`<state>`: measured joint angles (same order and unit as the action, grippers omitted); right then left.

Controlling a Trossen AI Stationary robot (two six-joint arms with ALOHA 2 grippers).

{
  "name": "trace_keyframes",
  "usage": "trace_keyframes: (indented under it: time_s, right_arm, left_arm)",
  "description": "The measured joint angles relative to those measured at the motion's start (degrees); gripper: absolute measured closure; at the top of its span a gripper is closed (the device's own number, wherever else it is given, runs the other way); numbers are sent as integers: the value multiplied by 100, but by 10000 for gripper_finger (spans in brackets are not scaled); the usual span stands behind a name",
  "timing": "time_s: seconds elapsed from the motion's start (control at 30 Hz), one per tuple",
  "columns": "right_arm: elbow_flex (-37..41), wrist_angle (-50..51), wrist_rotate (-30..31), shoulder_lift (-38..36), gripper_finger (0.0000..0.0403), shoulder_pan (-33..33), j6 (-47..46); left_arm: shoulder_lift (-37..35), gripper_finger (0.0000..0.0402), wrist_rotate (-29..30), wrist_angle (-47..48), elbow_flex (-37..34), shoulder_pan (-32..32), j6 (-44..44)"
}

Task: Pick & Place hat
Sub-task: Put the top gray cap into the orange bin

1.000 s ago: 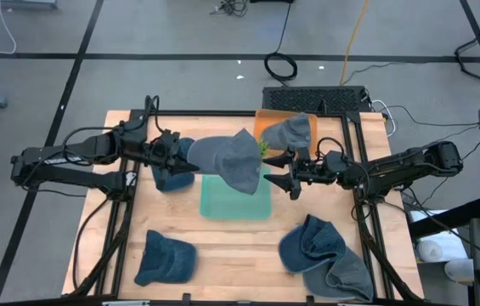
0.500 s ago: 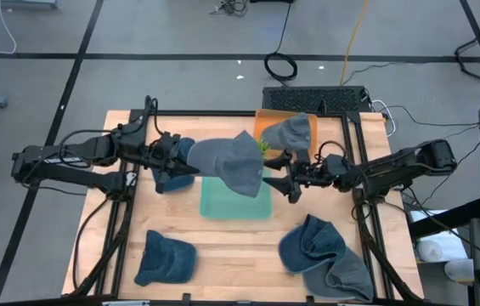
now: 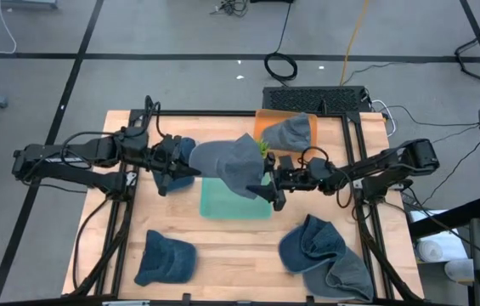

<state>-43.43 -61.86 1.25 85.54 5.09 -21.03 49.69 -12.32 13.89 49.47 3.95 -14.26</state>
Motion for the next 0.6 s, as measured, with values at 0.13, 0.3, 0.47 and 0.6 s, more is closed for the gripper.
trace_keyframes:
  time_s: [0.13,0.3,0.47,0.6]
  right_arm:
    - [-1,57,9,-2,166,48,8]
    - [-1,36,-11,-82,232,103,-58]
    - [1,70,-164,-141,318,184,-256]
    - [3,57,-167,-183,389,216,-274]
  left_arm:
    - [-7,394,23,61,0,0,3]
    - [-7,394,93,203,0,-2,-144]
    - [-7,394,184,290,0,-2,-151]
    - [-7,394,184,271,0,-2,-153]
